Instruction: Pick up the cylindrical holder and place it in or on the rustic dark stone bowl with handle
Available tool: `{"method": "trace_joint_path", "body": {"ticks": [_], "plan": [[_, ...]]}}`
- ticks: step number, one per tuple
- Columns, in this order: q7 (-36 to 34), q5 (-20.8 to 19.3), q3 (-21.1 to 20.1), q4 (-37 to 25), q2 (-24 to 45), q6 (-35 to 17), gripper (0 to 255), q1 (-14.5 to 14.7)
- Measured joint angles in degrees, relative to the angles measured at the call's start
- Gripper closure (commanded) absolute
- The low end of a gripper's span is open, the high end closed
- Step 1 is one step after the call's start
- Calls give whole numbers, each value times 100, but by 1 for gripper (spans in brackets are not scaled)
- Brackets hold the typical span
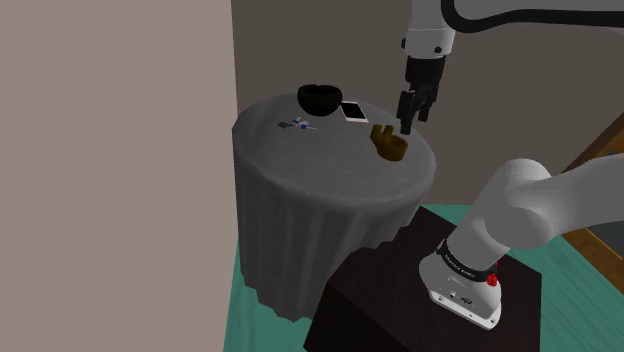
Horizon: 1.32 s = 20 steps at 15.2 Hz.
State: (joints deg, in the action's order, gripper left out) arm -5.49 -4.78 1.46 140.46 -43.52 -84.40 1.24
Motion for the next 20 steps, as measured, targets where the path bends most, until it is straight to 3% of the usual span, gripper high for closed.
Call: {"method": "trace_joint_path", "body": {"ticks": [4,15,20], "plan": [[-264,38,155,12,285,-359,0,-216],[-1374,365,1111,49,1794,-2300,0,-1205],[-1468,429,1211,247,1976,-2728,0,-1284]]}}
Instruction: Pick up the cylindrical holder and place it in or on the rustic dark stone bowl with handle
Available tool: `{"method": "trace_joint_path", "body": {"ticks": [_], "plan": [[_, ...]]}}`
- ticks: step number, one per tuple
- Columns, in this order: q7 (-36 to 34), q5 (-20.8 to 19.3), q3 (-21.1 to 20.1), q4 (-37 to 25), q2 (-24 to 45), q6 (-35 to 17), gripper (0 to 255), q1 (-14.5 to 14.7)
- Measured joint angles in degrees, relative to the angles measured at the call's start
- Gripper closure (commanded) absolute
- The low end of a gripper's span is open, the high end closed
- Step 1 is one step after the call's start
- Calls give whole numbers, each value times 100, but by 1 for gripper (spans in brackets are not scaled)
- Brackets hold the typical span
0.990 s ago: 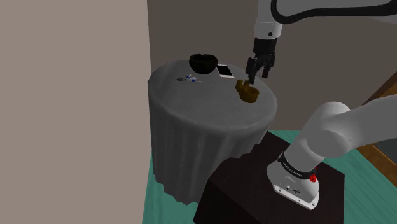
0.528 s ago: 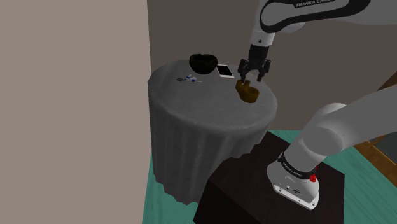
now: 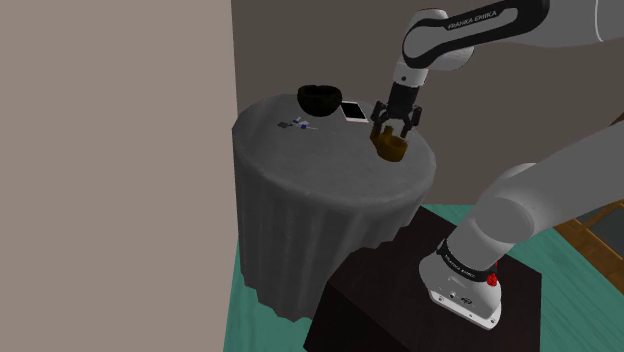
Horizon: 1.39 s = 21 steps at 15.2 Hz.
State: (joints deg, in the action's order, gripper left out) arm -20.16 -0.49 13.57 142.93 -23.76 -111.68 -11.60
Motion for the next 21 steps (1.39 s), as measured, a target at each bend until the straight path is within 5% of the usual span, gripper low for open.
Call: {"method": "trace_joint_path", "body": {"ticks": [10,11,21], "plan": [[13,19,16,264,111,-377,0,9],[13,19,16,264,111,-377,255,9],[13,19,16,266,111,-377,255,9]]}}
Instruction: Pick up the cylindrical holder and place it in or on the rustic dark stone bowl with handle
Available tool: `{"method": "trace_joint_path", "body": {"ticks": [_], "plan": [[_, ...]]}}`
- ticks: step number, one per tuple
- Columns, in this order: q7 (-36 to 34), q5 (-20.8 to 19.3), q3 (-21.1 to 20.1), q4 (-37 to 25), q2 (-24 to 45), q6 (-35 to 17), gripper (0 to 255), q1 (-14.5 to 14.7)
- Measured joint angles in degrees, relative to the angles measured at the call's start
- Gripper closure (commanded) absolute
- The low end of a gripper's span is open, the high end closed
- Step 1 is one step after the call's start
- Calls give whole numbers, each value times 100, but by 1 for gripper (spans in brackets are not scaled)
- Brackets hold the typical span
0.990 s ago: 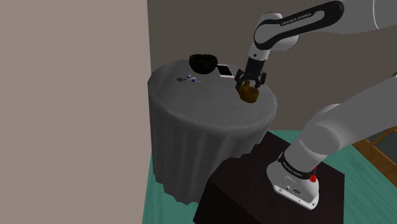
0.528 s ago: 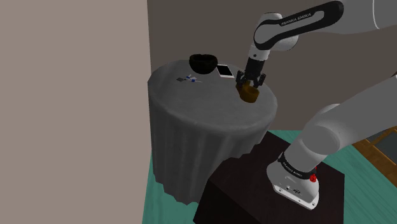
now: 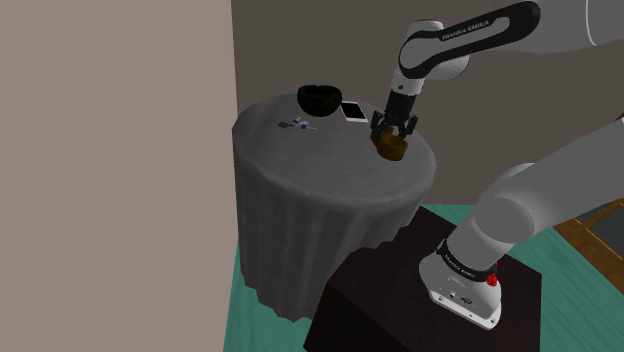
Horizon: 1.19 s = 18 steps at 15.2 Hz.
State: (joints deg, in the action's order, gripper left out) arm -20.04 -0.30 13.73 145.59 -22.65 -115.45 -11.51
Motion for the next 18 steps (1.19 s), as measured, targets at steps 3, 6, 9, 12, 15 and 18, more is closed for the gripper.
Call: {"method": "trace_joint_path", "body": {"ticks": [3,6,9,12,15,18], "plan": [[-23,-9,-17,-99,-79,175,255,-3],[-50,-18,-37,-251,-180,424,255,-8],[-86,-22,-65,-402,-283,676,255,-8],[-110,-23,-85,-591,-343,922,255,-6],[-121,-28,-95,-786,-399,1173,255,-9],[-145,-20,-116,-980,-433,1401,255,-2]]}}
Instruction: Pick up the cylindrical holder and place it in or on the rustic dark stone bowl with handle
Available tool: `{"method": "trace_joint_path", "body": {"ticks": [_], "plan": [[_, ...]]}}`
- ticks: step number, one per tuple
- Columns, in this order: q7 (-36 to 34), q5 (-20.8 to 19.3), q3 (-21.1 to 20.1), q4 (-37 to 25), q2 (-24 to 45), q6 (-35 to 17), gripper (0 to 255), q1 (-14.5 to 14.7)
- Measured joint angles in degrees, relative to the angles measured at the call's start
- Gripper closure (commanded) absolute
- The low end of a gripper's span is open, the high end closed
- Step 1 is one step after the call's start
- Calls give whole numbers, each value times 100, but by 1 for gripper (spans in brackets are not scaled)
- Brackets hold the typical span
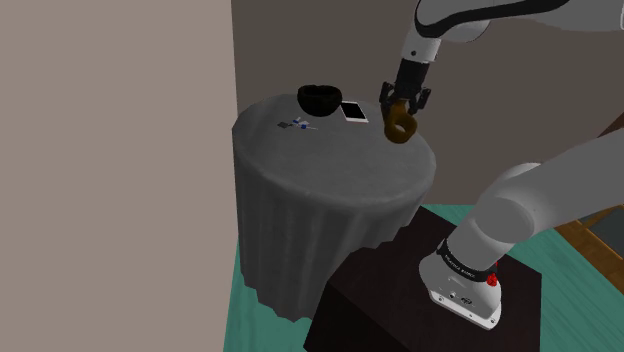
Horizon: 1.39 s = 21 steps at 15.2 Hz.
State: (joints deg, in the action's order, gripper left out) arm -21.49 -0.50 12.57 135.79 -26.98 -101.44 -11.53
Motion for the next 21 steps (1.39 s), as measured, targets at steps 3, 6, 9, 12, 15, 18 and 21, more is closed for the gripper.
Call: {"method": "trace_joint_path", "body": {"ticks": [3,6,9,12,15,18,21], "plan": [[-5,0,-5,-230,-24,253,255,-1],[-31,9,-27,-441,-44,483,255,8],[-53,15,-45,-621,-80,698,255,12],[-77,30,-64,-858,-64,918,255,26],[-72,32,-61,-1097,-40,1134,255,27],[-110,130,-78,-1528,410,1117,255,101],[-168,272,-109,-2112,1062,1057,255,196]]}}
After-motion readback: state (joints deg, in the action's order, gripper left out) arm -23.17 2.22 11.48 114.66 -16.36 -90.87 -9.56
